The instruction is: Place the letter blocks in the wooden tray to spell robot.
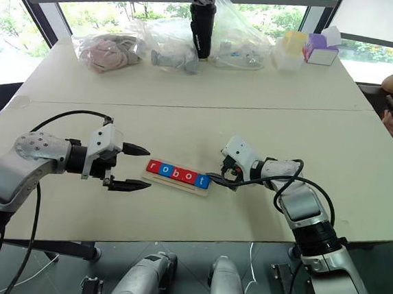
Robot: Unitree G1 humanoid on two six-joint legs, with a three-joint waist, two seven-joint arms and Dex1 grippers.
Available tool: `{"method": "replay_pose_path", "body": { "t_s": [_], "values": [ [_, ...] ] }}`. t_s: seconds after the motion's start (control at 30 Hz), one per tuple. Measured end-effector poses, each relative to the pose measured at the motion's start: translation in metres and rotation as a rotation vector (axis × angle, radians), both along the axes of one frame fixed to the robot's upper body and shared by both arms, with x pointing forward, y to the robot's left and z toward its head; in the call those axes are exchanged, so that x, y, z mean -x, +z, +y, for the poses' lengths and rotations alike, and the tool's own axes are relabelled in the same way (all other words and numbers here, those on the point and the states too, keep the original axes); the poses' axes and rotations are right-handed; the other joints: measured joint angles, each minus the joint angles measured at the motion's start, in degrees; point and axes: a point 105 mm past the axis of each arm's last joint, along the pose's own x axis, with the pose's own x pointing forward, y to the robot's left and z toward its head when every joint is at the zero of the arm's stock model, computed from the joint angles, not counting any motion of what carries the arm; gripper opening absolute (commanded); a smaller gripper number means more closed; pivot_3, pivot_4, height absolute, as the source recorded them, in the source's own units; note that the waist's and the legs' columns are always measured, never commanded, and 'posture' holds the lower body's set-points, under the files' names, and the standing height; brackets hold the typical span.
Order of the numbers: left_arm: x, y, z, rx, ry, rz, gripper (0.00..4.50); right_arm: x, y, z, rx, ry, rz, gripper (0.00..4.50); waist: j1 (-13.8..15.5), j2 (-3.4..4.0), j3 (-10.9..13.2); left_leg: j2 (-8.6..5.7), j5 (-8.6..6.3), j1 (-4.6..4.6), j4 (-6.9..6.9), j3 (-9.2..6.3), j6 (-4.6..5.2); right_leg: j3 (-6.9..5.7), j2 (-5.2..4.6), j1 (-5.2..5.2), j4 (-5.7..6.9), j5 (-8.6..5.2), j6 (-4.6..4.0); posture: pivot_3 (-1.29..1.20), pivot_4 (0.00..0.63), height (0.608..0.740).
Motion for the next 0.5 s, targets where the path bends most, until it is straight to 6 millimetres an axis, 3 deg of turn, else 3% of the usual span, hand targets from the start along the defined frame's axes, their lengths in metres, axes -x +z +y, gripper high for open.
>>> {"method": "replay_pose_path", "body": {
  "t_s": [0.2,0.4,0.5],
  "values": [
    [-0.001,0.000,0.000,0.006,0.008,-0.004,4.50,-0.004,0.005,-0.007,0.027,-0.030,-0.056,4.45,0.0,0.00,0.0,0.00,0.00,0.00,0.00,0.00,0.00,0.00,0.00,0.00,0.00,0.00,0.00,0.00,0.150,0.740],
    [-0.003,0.001,0.001,0.008,0.020,-0.010,4.50,0.010,0.005,-0.012,0.023,-0.035,-0.056,4.45,0.1,0.00,0.0,0.00,0.00,0.00,0.00,0.00,0.00,0.00,-0.01,0.00,0.00,0.00,0.00,0.00,0.150,0.740],
    [-0.004,0.005,0.006,0.026,0.044,-0.012,4.50,0.019,0.017,-0.023,-0.027,-0.076,-0.041,4.45,0.1,0.00,0.0,0.00,0.00,0.00,0.01,0.00,0.00,0.01,-0.02,0.00,0.00,0.00,0.00,0.00,0.150,0.740]
  ]
}}
